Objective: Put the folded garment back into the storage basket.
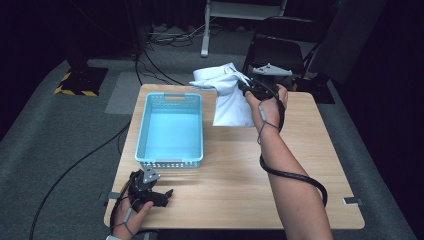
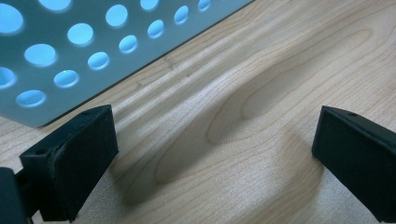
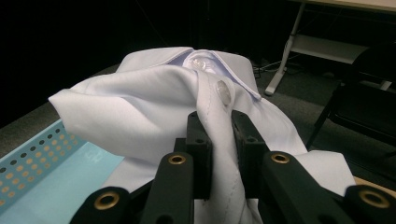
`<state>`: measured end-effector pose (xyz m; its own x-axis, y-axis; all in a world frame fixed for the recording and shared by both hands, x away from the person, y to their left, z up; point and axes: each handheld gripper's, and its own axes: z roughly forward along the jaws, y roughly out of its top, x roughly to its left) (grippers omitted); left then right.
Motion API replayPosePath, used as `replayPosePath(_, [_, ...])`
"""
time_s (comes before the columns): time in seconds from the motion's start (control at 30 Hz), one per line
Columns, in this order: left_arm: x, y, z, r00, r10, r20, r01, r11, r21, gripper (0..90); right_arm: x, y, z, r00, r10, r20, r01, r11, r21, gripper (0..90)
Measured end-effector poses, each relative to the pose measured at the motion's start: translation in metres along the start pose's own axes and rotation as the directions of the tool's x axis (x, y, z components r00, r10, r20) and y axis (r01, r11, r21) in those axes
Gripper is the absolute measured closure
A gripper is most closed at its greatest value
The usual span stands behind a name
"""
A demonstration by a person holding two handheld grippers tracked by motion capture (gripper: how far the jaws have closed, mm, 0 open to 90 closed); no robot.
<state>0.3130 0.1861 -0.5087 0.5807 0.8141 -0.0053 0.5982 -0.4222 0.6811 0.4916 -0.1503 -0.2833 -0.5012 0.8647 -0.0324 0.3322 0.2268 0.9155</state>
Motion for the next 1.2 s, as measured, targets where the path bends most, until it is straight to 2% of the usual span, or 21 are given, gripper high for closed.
replayPosePath(0.53, [0.000,0.000,0.000,1.0000,0.001,0.000,-0.001,1.0000,0.000,0.3,0.017,0.005,0.010,0.9996,-0.001,-0.029,0.000,1.000,-0.012,79.5])
replayPosePath(1.2, [0.000,0.000,0.000,1.0000,-0.001,0.001,0.001,1.0000,0.001,0.3,0.050,0.010,0.030,0.9964,-0.010,-0.084,0.009,1.000,-0.020,79.5])
